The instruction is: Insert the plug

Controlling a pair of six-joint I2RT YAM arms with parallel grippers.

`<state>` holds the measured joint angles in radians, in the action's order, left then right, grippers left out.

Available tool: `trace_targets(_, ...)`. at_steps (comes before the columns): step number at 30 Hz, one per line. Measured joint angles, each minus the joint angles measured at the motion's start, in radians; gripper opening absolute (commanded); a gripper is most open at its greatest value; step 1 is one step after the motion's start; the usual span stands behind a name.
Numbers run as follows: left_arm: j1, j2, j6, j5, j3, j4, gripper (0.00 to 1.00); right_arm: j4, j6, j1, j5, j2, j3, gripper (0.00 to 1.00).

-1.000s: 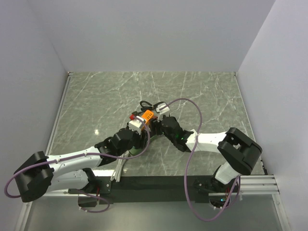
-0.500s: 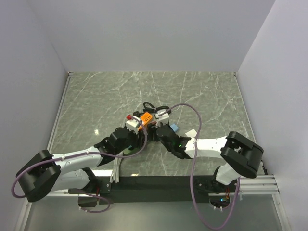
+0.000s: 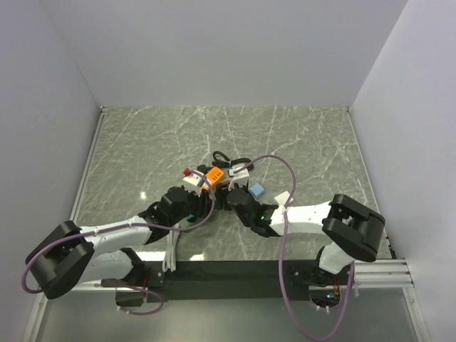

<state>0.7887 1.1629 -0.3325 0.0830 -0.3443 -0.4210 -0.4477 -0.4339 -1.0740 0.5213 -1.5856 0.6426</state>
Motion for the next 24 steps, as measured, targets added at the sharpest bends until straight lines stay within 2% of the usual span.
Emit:
trace_targets(11, -0.014, 0.016, -0.003, -0.024, -0.003, 0.000, 0.49, -0.009, -0.032, -0.017, 0.037, -0.016, 0.005, 0.00)
trace_targets(18, -0.016, 0.022, -0.002, -0.057, -0.004, -0.011, 0.48, 0.142, -0.031, -0.026, 0.042, -0.019, 0.083, 0.00)
trace_targets(24, -0.023, -0.017, 0.006, -0.108, 0.016, -0.008, 0.47, 0.162, -0.030, -0.026, 0.029, -0.019, 0.090, 0.00)
